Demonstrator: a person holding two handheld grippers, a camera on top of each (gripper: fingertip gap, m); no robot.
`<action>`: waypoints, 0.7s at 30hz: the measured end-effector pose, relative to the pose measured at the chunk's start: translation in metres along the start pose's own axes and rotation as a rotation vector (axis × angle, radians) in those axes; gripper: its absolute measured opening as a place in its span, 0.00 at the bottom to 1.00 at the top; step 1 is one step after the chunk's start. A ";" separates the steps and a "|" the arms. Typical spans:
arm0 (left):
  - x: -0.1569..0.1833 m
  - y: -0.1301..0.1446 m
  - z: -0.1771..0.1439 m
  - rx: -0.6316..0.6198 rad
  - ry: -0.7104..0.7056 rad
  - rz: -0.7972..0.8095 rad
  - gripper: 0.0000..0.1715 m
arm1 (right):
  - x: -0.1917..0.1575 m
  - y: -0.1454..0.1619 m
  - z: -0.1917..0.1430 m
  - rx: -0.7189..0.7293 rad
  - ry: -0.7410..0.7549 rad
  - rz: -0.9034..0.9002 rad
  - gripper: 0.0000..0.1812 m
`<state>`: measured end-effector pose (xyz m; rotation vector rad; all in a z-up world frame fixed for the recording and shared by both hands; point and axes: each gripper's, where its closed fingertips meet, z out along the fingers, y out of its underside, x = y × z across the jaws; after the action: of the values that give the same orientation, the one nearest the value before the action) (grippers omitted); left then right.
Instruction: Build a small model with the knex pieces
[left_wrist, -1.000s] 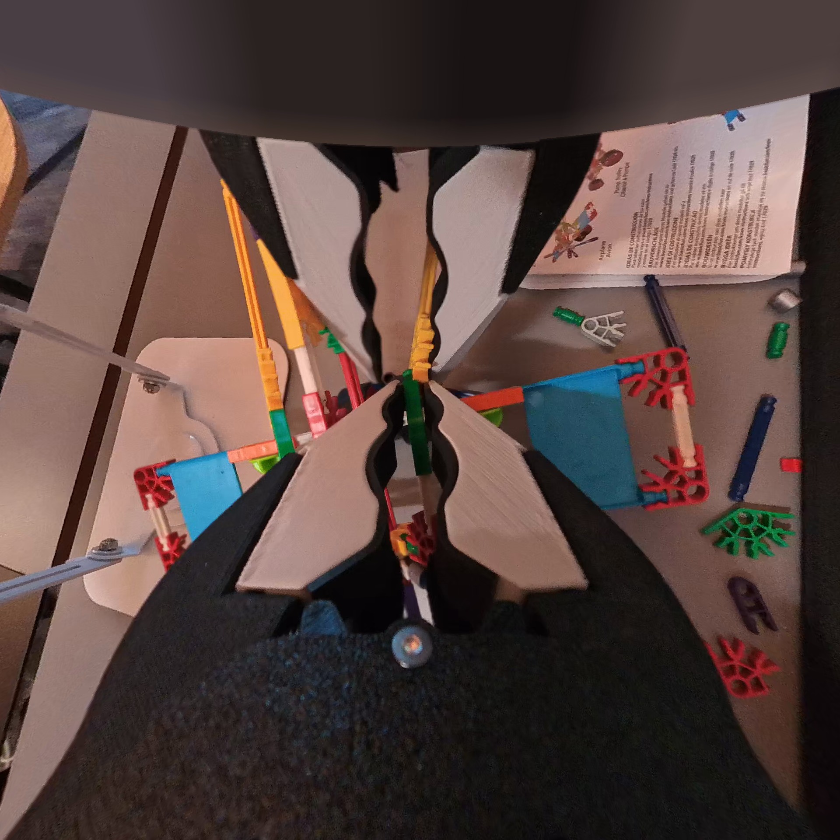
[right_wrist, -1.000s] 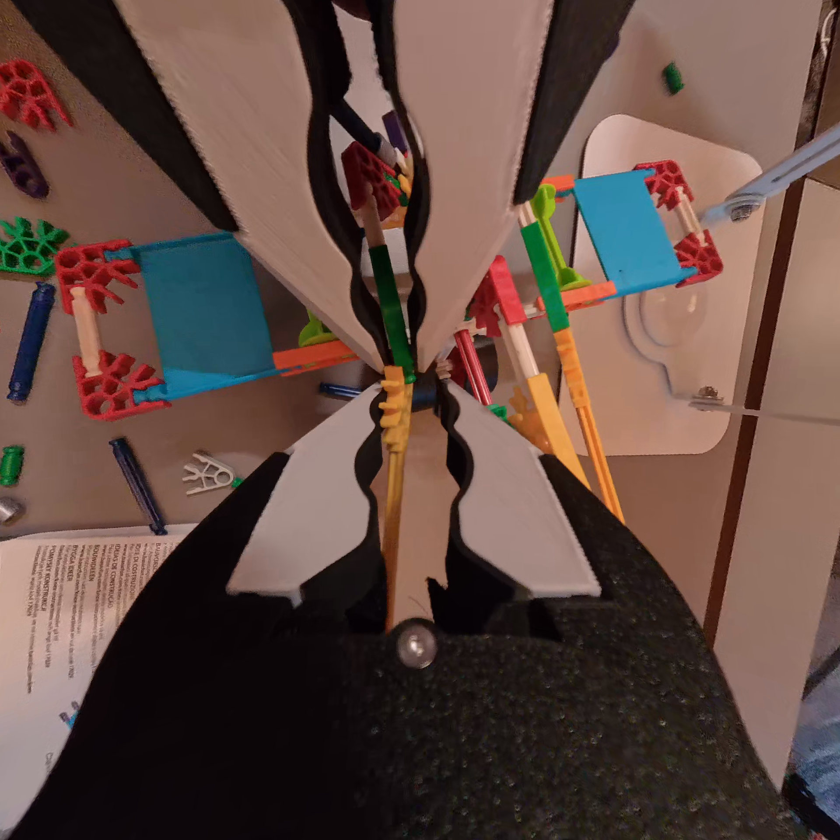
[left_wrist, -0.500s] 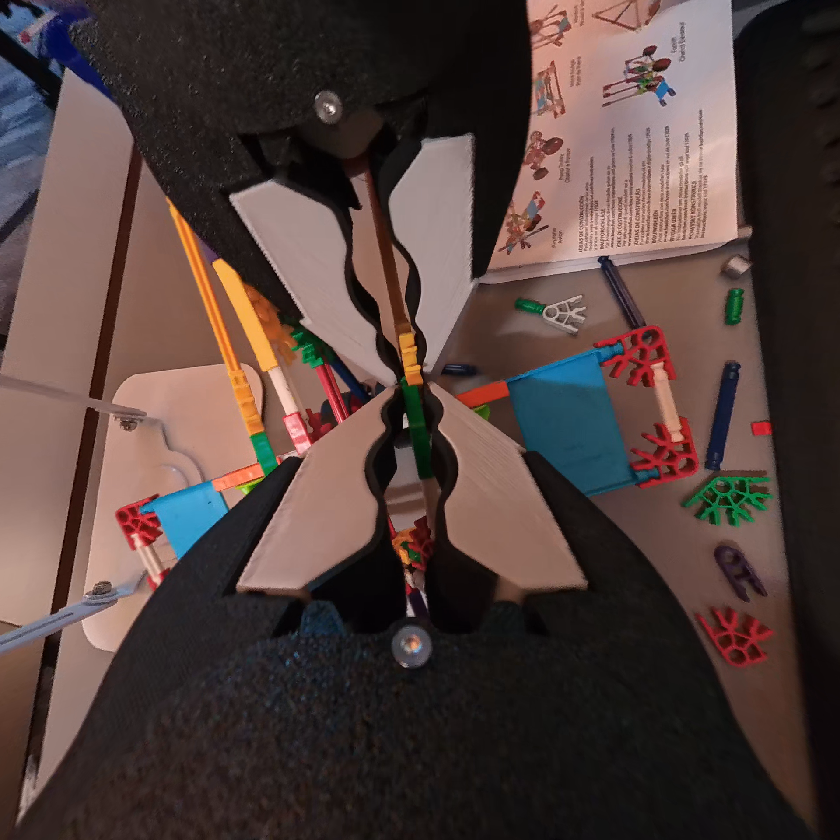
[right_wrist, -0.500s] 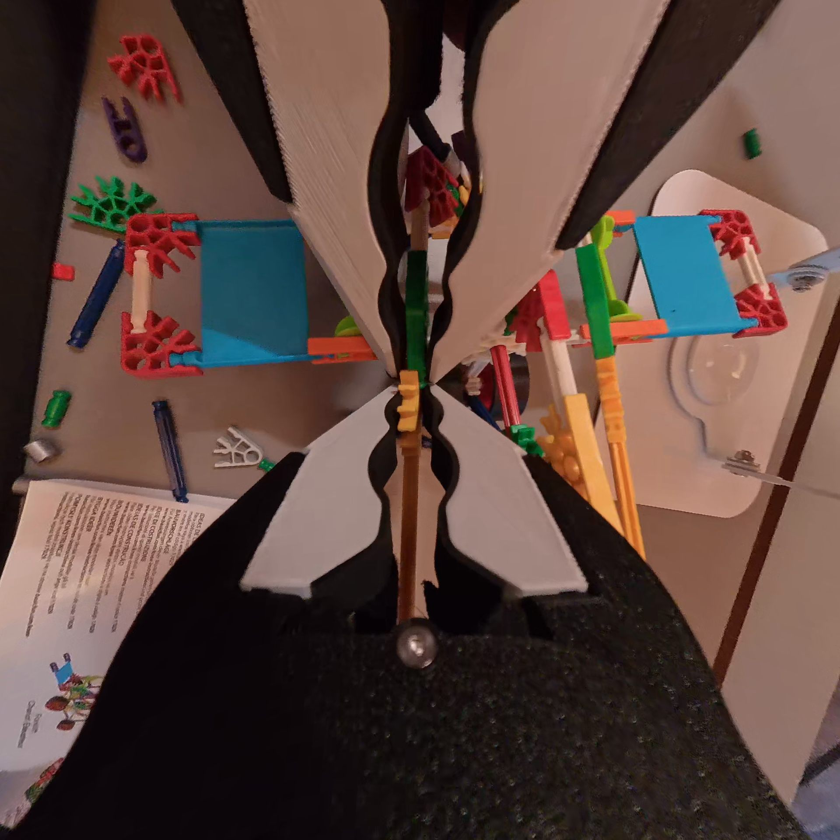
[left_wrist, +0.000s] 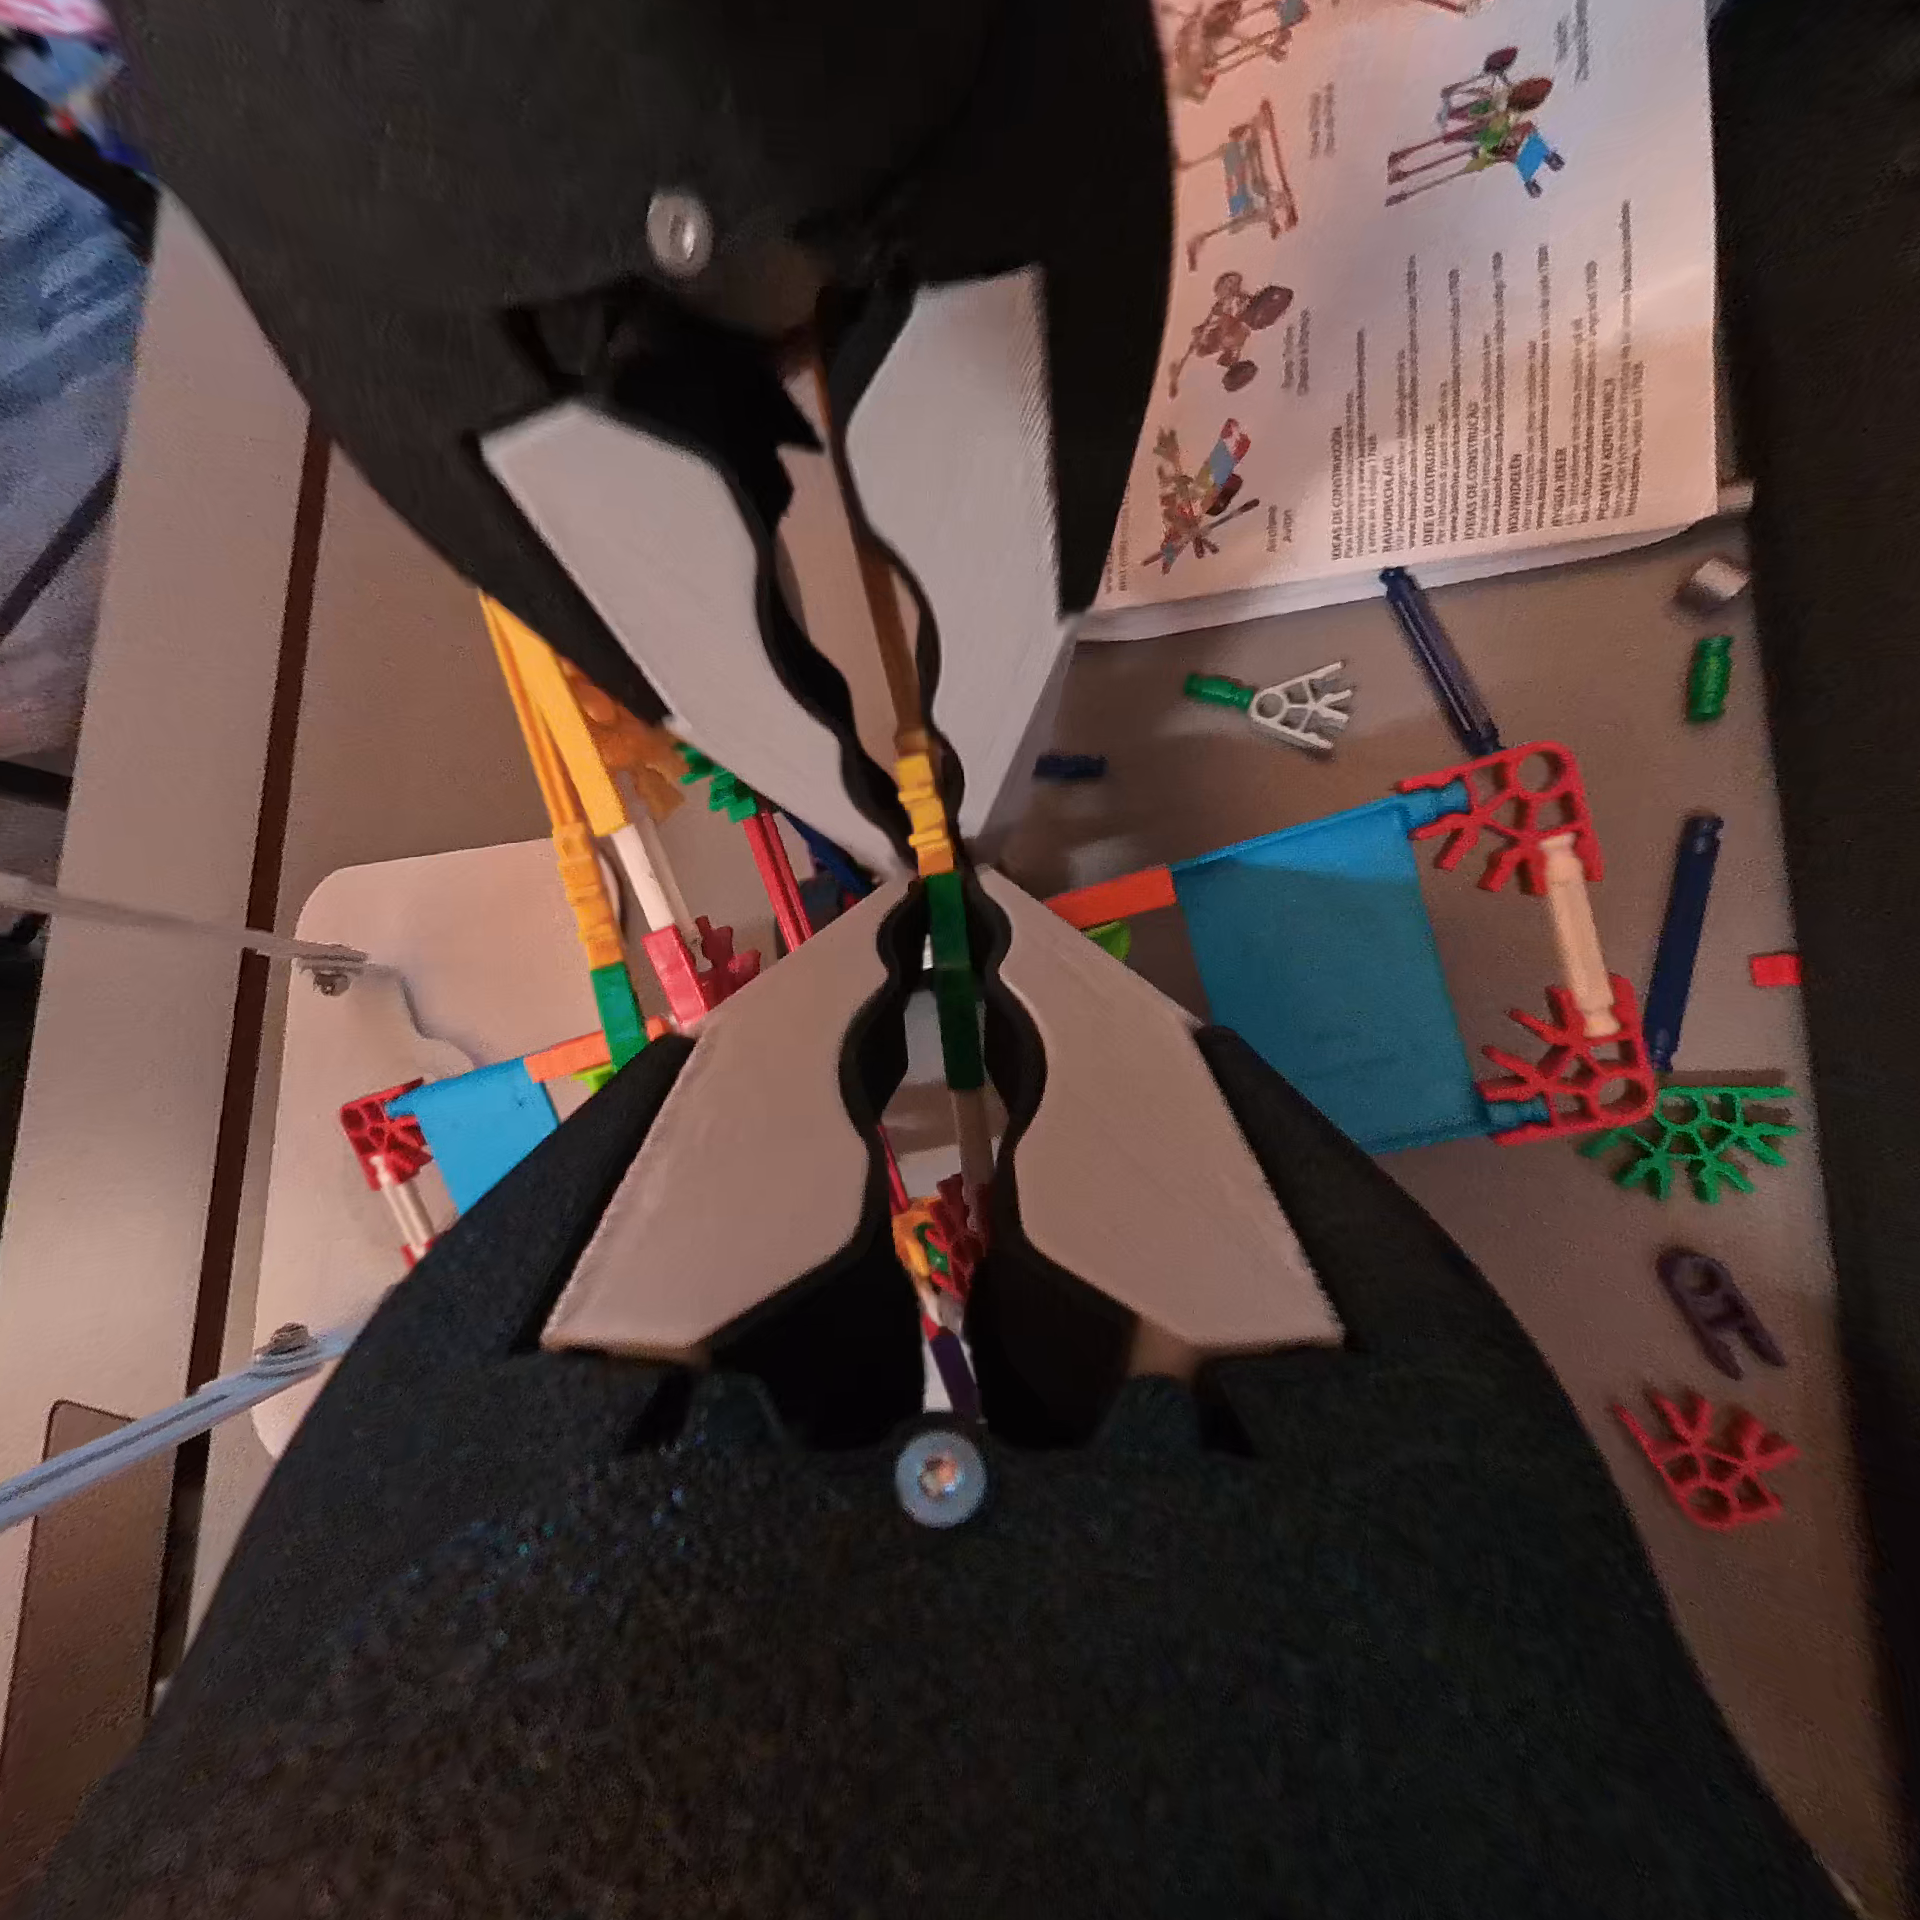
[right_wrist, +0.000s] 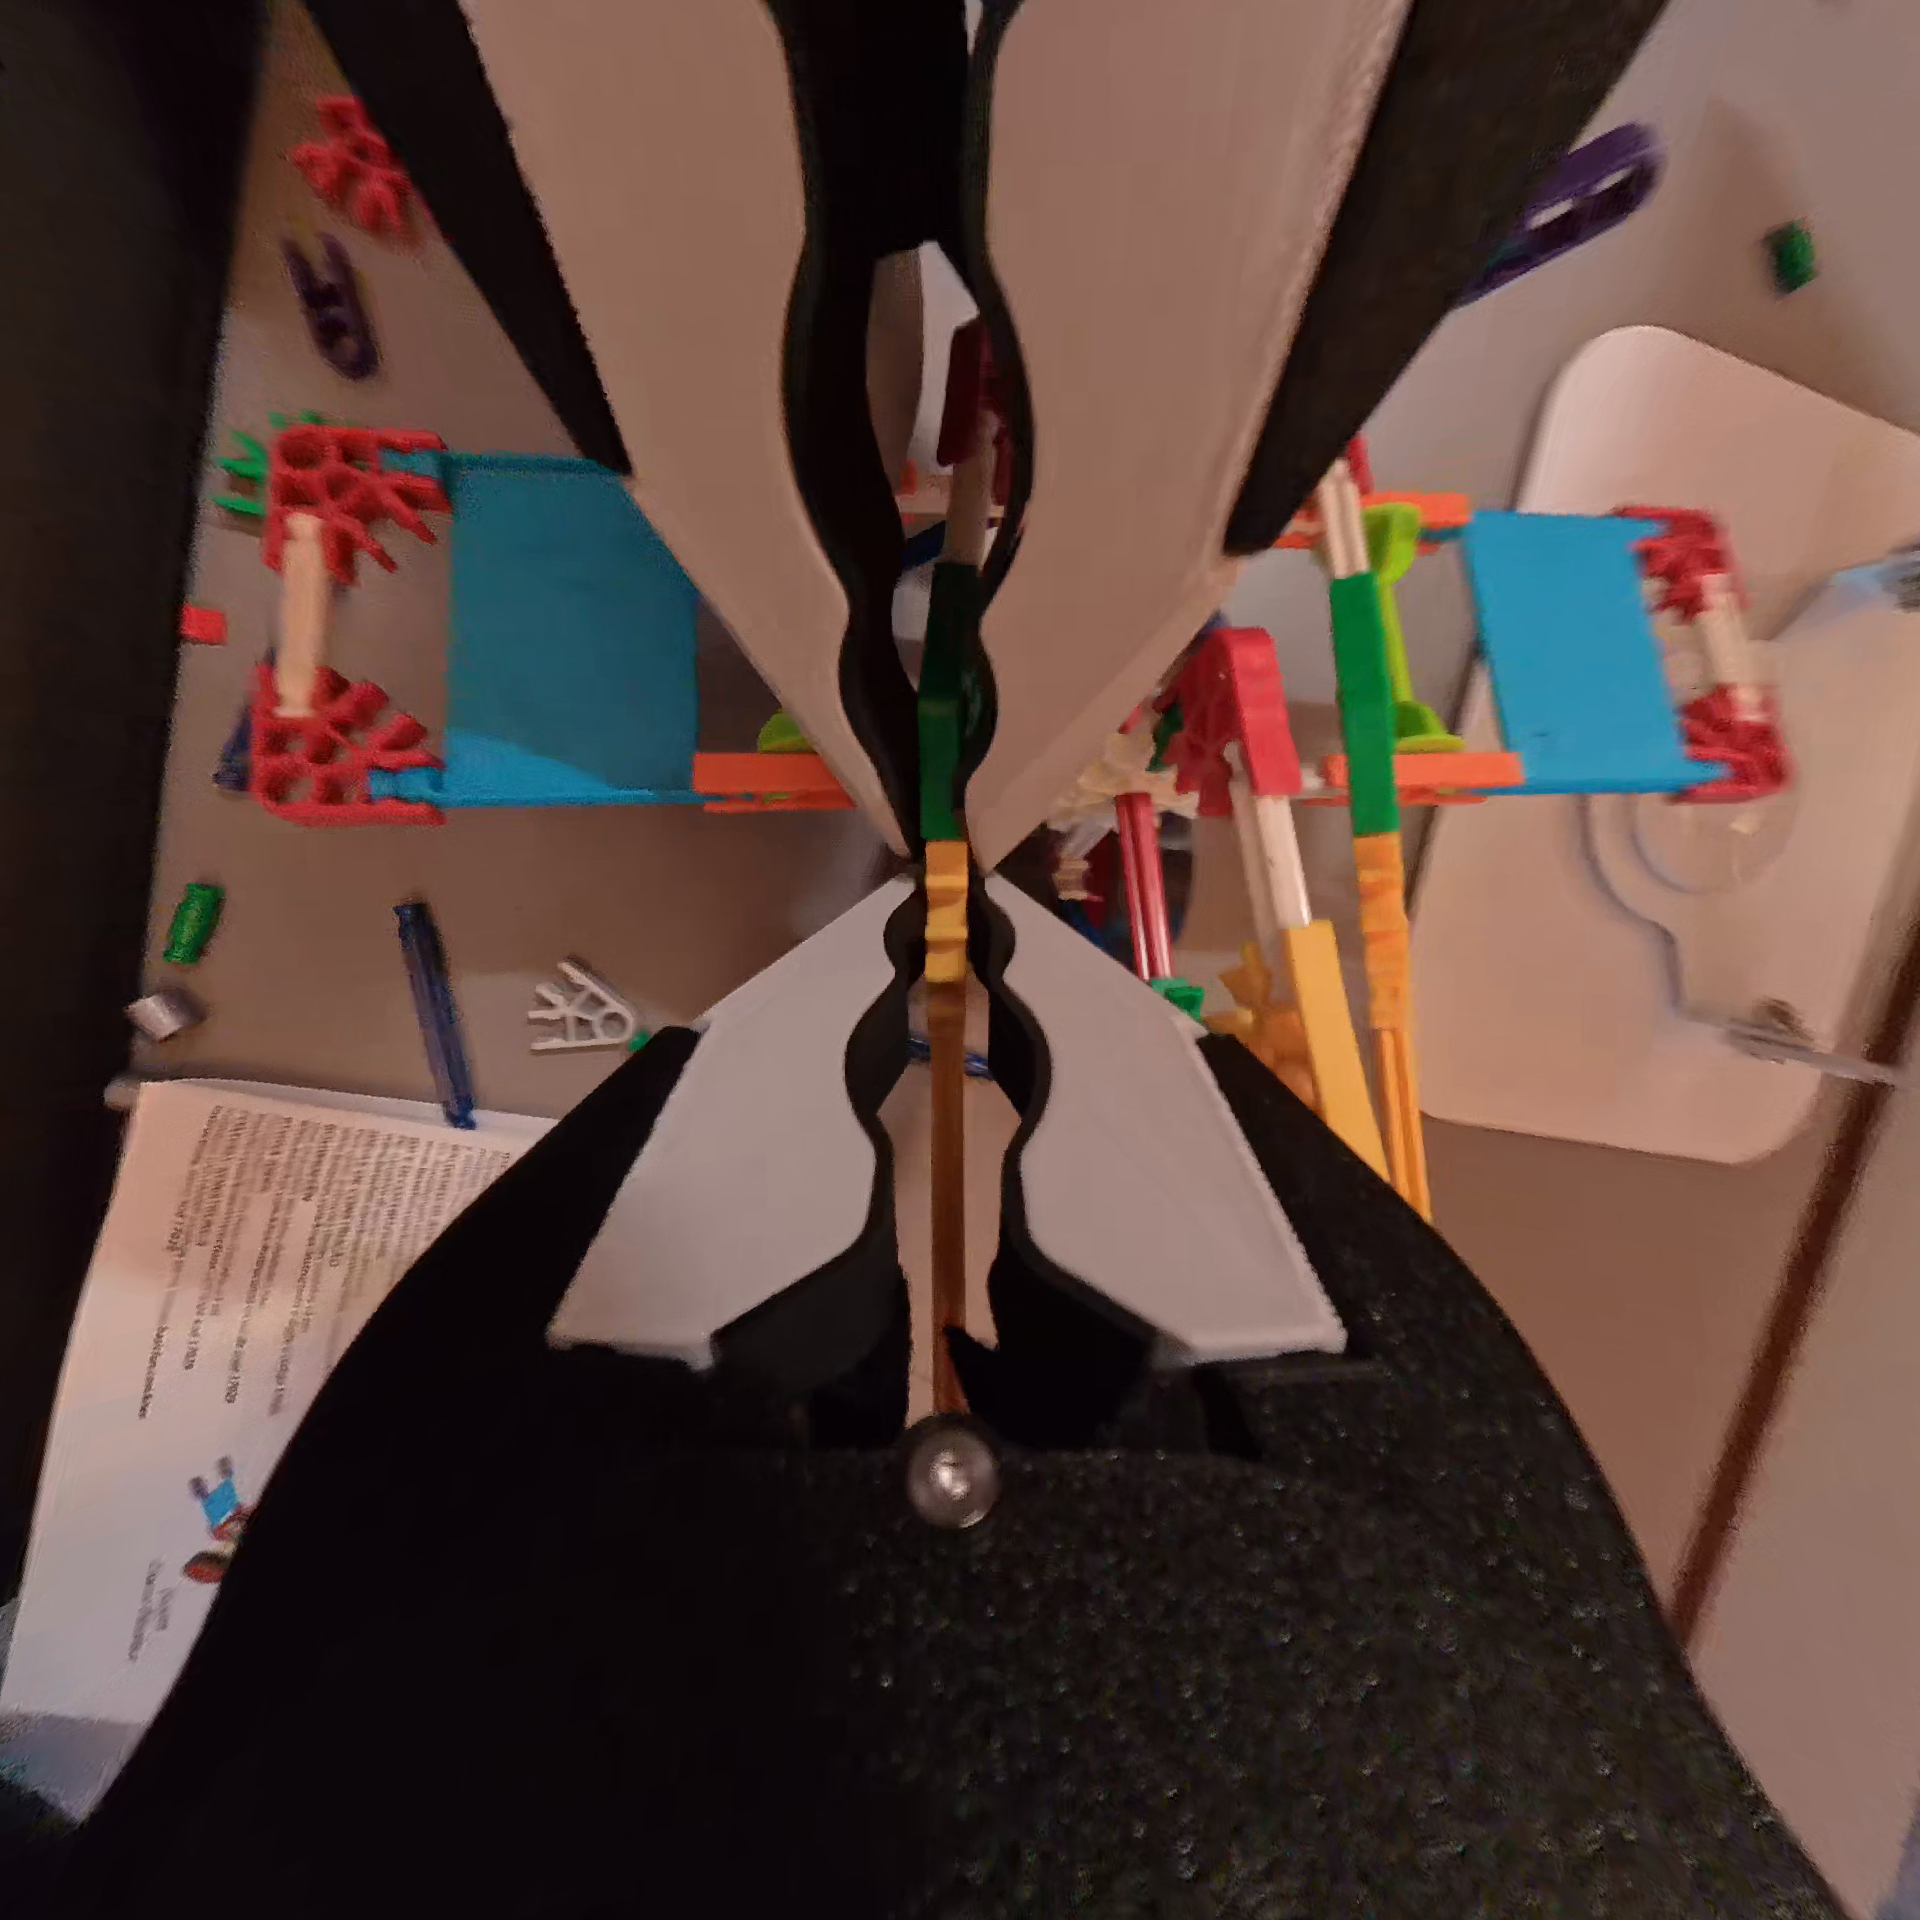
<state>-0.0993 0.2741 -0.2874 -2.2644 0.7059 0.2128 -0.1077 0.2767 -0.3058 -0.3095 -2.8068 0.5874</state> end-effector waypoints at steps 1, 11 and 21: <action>-0.001 0.002 -0.002 -0.004 0.001 -0.005 0.03 | 0.004 0.001 -0.005 -0.008 0.036 -0.002 0.05; -0.011 0.007 -0.029 0.045 -0.016 -0.059 0.12 | 0.023 0.026 -0.067 0.054 0.156 0.087 0.13; -0.015 0.017 -0.059 0.101 0.005 -0.137 0.14 | 0.038 0.033 -0.071 0.043 0.226 0.129 0.14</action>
<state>-0.1243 0.2293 -0.2502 -2.2069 0.5494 0.1031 -0.1178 0.3418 -0.2490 -0.5174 -2.5682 0.5987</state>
